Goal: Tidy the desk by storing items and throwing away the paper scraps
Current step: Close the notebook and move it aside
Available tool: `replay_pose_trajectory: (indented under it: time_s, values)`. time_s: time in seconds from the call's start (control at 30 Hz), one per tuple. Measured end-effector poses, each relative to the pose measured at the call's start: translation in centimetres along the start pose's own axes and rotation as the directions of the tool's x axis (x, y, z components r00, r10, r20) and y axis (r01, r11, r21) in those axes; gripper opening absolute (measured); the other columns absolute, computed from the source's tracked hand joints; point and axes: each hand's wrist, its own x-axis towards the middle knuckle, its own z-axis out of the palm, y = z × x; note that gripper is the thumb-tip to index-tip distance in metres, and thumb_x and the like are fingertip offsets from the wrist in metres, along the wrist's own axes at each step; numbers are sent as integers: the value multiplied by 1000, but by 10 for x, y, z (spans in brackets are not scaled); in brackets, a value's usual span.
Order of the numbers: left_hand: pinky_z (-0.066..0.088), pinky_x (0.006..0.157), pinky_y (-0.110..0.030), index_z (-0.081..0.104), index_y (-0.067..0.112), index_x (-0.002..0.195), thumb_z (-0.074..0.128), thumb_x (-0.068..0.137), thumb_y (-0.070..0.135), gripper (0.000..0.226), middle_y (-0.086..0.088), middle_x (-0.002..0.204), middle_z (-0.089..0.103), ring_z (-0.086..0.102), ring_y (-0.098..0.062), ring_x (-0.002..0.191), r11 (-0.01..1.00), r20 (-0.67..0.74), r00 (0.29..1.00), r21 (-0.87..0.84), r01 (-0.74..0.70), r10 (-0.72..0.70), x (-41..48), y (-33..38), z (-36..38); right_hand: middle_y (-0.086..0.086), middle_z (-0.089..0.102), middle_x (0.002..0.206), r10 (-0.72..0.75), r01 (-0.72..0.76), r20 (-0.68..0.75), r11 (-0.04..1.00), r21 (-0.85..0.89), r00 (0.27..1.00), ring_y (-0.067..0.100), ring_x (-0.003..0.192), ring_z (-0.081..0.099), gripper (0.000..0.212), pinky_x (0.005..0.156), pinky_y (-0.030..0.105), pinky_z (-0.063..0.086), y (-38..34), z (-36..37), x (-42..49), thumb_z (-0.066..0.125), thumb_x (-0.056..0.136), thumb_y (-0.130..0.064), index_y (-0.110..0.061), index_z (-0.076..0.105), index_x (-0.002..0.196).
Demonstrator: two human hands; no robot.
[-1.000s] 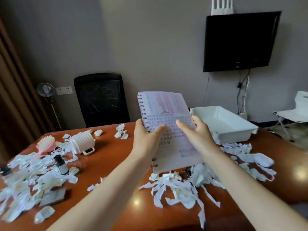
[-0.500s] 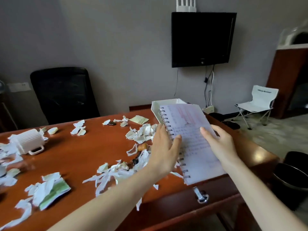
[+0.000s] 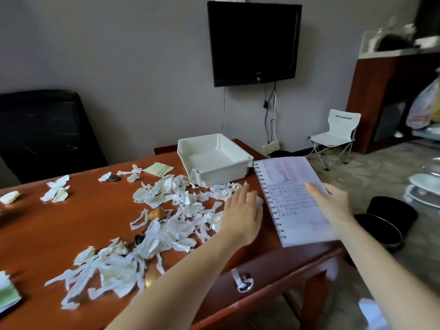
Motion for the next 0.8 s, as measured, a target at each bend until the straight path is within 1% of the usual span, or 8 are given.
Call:
replay_pose_trajectory:
  time_s: [0.07, 0.17, 0.3, 0.37, 0.43, 0.53, 0.7, 0.8]
  values:
    - [6, 119, -40, 25, 14, 144, 26, 101, 33, 47, -8, 159, 8, 1, -23, 147, 998, 40, 999, 53, -18, 16, 12, 4, 4, 1, 64, 86, 21, -21, -2, 999, -28, 1000, 26, 90, 61, 19, 71, 30, 40, 2, -4, 11, 67, 82, -38, -21, 65, 87]
    - [7, 118, -45, 29, 15, 144, 24, 100, 37, 49, -7, 159, 9, 1, -23, 147, 997, 99, 994, 57, 44, -50, 29, 6, 9, 6, 65, 92, 24, -22, 17, 995, -98, 1000, 29, 90, 60, 31, 72, 33, 42, 3, -3, 24, 66, 83, -36, -10, 65, 99]
    - [20, 112, -44, 34, 17, 141, 25, 100, 35, 46, -7, 151, 29, 24, -27, 140, 984, 90, 981, -19, 176, -174, 37, 4, 18, 12, 46, 142, 70, -67, 12, 986, -154, 997, 31, 130, 43, 63, 101, 37, 37, 6, 6, 38, 65, 85, -35, -10, 44, 139]
    - [25, 109, -42, 34, 18, 138, 27, 99, 35, 43, -7, 144, 37, 32, -27, 134, 981, 54, 980, -20, 191, -189, 35, 0, 25, 12, 53, 133, 80, -69, 28, 959, -276, 996, 33, 125, 47, 62, 101, 43, 41, 8, 11, 45, 63, 78, -51, -21, 54, 132]
    - [27, 107, -41, 38, 16, 131, 28, 98, 33, 39, -7, 138, 41, 37, -26, 129, 979, 10, 980, -28, 201, -201, 32, -5, 30, 9, 66, 92, 71, -46, 45, 905, -423, 996, 34, 98, 61, 47, 84, 44, 51, 13, 13, 53, 51, 62, -67, -30, 68, 87]
    - [31, 103, -39, 45, 12, 118, 29, 97, 30, 33, -8, 125, 47, 42, -27, 120, 970, -55, 971, -75, 230, -234, 31, -9, 35, 1, 44, 59, 66, -12, 90, 867, -497, 994, 29, 70, 53, 34, 64, 34, 43, 9, 18, 57, 49, 63, -61, -30, 53, 50]
    - [29, 105, -37, 44, 9, 121, 26, 97, 28, 35, -7, 126, 47, 41, -26, 119, 962, -137, 953, -91, 258, -269, 31, -11, 38, 4, 51, 69, 40, 69, 164, 791, -608, 986, 31, 85, 55, 44, 67, 34, 41, -2, 27, 55, 54, 76, -61, -21, 50, 58]
    - [24, 108, -38, 38, 8, 129, 8, 91, 36, 57, -8, 133, 43, 36, -26, 126, 960, -176, 944, -89, 267, -279, 28, -11, 37, 10, 62, 99, 26, 128, 214, 728, -674, 977, 35, 105, 56, 41, 82, 37, 45, -10, 36, 49, 51, 84, -60, -24, 68, 94]
